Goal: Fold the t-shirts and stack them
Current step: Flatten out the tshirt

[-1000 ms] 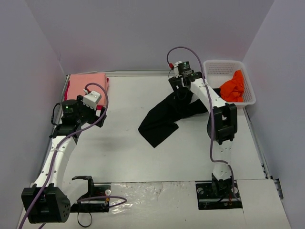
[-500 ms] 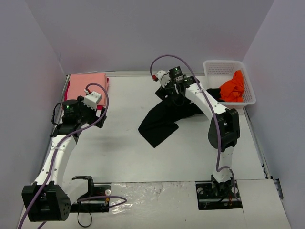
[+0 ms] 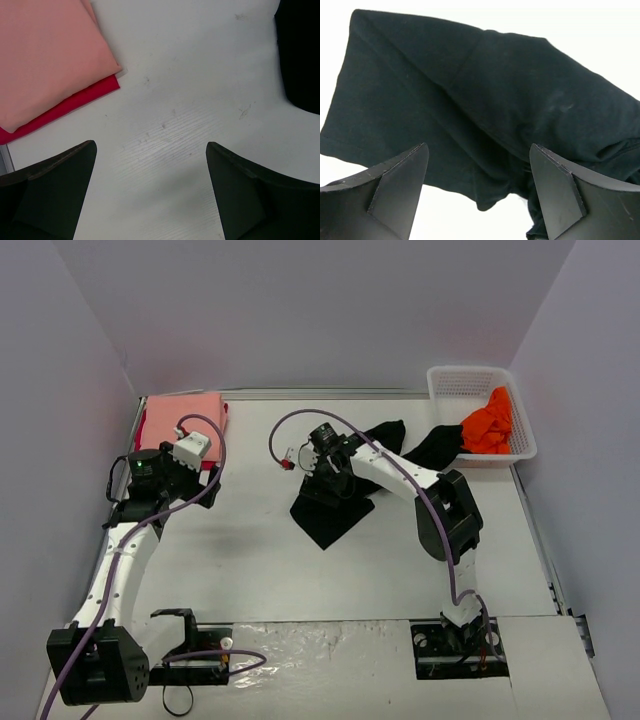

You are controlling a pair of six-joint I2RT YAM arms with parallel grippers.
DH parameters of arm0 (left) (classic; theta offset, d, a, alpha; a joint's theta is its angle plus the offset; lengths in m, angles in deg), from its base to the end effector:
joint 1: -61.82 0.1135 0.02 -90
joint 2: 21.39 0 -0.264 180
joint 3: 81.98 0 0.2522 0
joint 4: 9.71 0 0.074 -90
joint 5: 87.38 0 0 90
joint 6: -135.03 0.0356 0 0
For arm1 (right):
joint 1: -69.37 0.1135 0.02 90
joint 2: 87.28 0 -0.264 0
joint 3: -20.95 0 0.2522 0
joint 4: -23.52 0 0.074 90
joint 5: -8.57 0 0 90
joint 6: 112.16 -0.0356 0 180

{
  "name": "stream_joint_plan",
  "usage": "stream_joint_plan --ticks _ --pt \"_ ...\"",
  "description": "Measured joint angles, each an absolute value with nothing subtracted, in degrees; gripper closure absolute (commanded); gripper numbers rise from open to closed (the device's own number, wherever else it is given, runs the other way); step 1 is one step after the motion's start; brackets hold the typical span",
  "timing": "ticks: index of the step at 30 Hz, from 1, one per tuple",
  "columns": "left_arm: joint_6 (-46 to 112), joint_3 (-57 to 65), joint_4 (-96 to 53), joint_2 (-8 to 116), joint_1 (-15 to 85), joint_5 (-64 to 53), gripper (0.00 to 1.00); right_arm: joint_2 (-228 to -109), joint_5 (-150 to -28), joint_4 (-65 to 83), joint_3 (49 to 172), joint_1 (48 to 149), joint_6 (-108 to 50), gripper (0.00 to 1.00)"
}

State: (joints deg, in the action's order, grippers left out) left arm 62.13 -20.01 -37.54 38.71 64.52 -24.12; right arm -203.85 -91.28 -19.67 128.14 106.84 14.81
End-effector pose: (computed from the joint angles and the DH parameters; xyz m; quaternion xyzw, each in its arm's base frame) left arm 0.2361 -0.0049 0.3043 0.2250 0.8030 -0.1045 0.5419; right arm 0.3560 0.2805 0.2219 -0.5927 0.7348 0.0827 0.3193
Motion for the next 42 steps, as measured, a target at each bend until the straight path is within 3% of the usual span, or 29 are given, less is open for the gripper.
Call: stream_joint_plan --ticks 19,22,23,25,36,42 --pt "62.4 -20.0 -37.8 38.7 65.3 -24.4 0.09 -206.0 -78.7 -15.6 127.1 106.2 15.6 0.36" --pt "62.4 -20.0 -37.8 38.7 65.3 -24.6 0.09 -206.8 -78.6 -15.5 127.2 106.2 15.7 0.56" --pt "62.4 -20.0 -37.8 38.7 65.3 -24.6 0.09 -207.0 -78.6 -15.3 127.2 106.2 15.6 0.77" --pt "62.4 -20.0 -37.8 38.7 65.3 -24.6 0.09 -207.1 -78.5 -15.1 127.2 106.2 16.0 0.98" --pt "62.4 -20.0 -37.8 38.7 65.3 -24.6 0.09 -206.6 -77.6 -15.1 131.4 106.7 14.1 1.00" --pt "62.4 -20.0 -37.8 38.7 65.3 -24.6 0.07 -199.0 -78.1 -17.8 138.7 111.6 12.5 1.00"
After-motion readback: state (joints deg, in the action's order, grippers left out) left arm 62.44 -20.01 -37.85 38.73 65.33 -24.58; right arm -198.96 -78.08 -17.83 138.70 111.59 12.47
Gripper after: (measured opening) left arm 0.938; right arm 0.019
